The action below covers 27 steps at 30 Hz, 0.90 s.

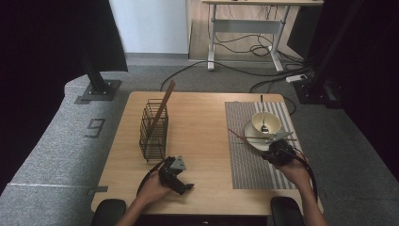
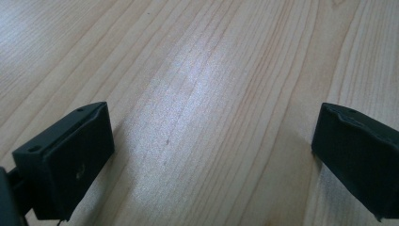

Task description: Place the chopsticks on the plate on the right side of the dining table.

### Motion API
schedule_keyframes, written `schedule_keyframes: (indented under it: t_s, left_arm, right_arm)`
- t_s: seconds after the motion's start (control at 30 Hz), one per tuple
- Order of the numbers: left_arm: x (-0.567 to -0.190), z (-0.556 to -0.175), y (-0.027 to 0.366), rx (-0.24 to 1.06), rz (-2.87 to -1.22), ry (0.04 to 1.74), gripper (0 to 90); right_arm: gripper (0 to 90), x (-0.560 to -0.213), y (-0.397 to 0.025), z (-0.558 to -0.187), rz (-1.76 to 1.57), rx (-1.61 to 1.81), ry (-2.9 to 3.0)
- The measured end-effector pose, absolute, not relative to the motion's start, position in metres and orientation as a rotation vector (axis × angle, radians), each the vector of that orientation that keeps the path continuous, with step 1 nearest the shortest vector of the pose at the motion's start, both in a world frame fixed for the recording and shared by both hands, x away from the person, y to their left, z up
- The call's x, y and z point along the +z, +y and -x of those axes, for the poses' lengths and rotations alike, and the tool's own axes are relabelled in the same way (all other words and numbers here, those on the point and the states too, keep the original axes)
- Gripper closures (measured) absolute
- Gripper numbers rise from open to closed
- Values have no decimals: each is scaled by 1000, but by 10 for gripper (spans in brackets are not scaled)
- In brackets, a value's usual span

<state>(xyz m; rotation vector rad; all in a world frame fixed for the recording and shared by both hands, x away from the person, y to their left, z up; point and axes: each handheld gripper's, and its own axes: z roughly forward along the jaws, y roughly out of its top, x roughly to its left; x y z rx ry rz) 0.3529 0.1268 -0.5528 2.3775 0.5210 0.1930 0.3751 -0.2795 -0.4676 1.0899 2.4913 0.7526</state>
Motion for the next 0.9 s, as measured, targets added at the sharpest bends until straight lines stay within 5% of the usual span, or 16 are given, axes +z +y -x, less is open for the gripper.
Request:
schedule_keyframes:
  t_s: [0.9]
  left_arm:
    - [-553, -353, 127, 193, -2376, 521, 0]
  right_arm:
    - [818, -489, -318, -414, -1268, 648, 2423]
